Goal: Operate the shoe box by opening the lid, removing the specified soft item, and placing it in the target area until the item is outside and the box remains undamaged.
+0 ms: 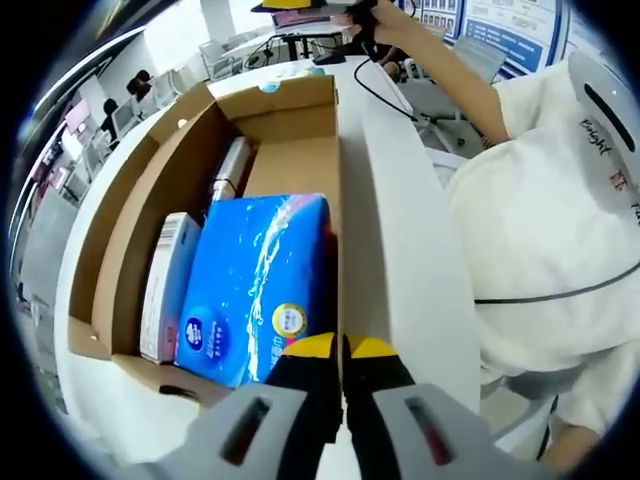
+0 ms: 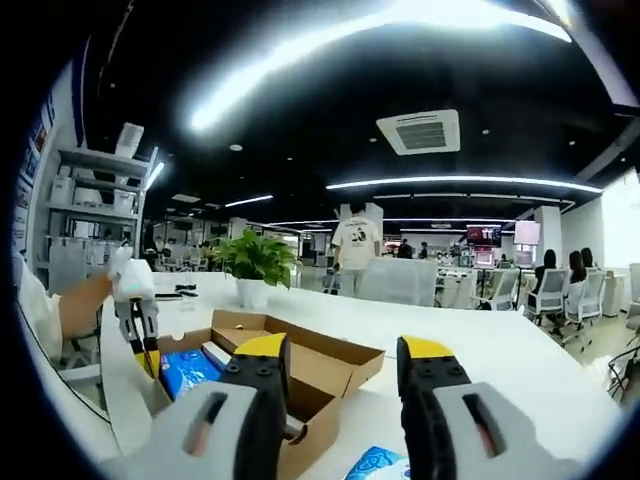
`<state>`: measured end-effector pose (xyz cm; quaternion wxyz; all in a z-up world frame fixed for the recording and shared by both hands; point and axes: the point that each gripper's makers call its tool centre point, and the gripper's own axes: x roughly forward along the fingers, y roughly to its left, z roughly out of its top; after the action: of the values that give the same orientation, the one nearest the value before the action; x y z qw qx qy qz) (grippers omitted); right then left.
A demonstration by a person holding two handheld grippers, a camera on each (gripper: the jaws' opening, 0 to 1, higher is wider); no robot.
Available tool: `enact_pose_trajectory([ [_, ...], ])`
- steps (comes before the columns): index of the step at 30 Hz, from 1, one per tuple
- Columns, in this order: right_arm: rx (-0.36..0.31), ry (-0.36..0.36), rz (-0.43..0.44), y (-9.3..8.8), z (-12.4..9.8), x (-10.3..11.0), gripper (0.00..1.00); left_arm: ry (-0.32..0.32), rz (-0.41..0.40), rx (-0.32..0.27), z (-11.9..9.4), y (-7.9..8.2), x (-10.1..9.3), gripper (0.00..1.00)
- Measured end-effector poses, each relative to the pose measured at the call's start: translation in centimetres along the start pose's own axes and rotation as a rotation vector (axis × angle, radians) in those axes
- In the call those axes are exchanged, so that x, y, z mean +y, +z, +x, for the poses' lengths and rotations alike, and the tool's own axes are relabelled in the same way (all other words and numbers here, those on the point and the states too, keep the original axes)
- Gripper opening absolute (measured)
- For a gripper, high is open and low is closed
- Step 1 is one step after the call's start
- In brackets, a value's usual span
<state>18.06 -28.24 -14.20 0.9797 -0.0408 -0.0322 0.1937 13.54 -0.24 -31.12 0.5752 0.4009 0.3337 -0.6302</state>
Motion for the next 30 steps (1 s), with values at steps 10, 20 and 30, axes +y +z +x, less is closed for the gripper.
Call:
enact_pose_trajectory([
  [10, 0.036, 0.09, -0.059, -2.3, 1.1, 5.0, 0.38, 0.005, 0.01, 0.0, 0.0, 0.0, 0.0, 0.01],
  [20, 0.148, 0.176, -0.127, -5.7, 2.3, 7.4, 0.36, 0.001, -0.005, 0.006, 0.0, 0.1, 0.0, 0.01],
  [30, 0.236, 0.253, -0.251, -5.3, 4.0, 7.9, 0.3, 0.0, -0.008, 0.007, 0.0, 0.1, -0.1, 0.01],
])
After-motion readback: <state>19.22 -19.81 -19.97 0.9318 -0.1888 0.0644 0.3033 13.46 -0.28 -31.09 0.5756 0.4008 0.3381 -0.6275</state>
